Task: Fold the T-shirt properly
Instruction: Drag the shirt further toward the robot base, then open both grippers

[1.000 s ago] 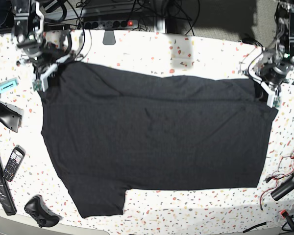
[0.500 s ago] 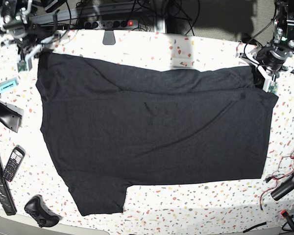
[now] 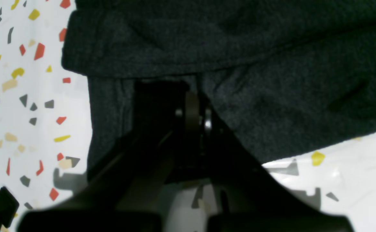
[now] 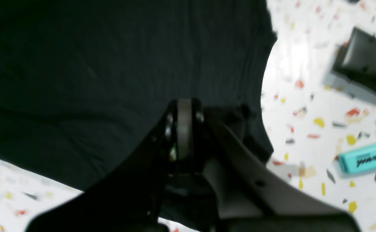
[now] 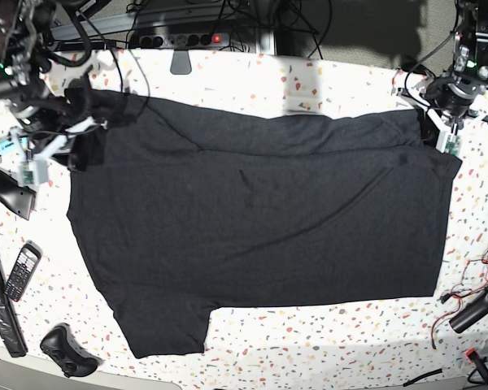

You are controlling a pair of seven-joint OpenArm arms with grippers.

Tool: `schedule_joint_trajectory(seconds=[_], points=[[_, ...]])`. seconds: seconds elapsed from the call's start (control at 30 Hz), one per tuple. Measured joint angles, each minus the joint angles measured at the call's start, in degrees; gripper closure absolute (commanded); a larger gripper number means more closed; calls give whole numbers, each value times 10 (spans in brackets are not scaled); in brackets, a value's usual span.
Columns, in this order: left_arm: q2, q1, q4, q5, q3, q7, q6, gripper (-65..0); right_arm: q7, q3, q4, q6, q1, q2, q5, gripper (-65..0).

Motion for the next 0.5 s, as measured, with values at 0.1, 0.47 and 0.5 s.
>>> schedule_joint_trajectory(seconds=[0.1,0.47,0.5], points=[[0,0,0,0,0,0,0,0,2,-25,-46,0,11,0,-32,0],[0,0,0,0,0,0,0,0,49,-28,-119,7,-63,0,-97,0],[0,0,0,0,0,0,0,0,62,-26,-118,8,-78,0,-101,0]])
